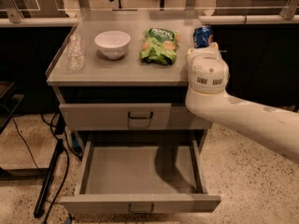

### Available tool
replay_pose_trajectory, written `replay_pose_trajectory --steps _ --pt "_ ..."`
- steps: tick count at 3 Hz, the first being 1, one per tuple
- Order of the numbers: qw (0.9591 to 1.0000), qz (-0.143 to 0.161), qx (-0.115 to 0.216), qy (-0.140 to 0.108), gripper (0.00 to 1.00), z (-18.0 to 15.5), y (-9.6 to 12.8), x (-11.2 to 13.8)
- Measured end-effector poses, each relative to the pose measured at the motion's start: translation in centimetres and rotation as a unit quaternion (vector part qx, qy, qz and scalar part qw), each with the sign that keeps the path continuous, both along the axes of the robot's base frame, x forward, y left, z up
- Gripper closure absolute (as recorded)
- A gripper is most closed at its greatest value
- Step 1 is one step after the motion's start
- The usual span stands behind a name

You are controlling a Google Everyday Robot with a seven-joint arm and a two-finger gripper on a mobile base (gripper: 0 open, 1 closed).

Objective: Pick pepsi can from middle drawer and place on counter

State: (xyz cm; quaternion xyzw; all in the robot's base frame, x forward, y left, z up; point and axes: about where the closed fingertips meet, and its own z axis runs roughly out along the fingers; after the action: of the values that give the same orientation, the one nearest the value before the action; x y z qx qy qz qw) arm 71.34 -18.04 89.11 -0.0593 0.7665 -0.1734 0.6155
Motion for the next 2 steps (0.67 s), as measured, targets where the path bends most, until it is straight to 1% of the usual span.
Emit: replay_pose_trajectory --steps 1,2 --pt "0.999 0.044 -0.004 0.004 1.0 3.7 1.6 2.9" --pt "0.9982 0.057 -0.012 -0.012 1.0 10.4 2.6 6.8"
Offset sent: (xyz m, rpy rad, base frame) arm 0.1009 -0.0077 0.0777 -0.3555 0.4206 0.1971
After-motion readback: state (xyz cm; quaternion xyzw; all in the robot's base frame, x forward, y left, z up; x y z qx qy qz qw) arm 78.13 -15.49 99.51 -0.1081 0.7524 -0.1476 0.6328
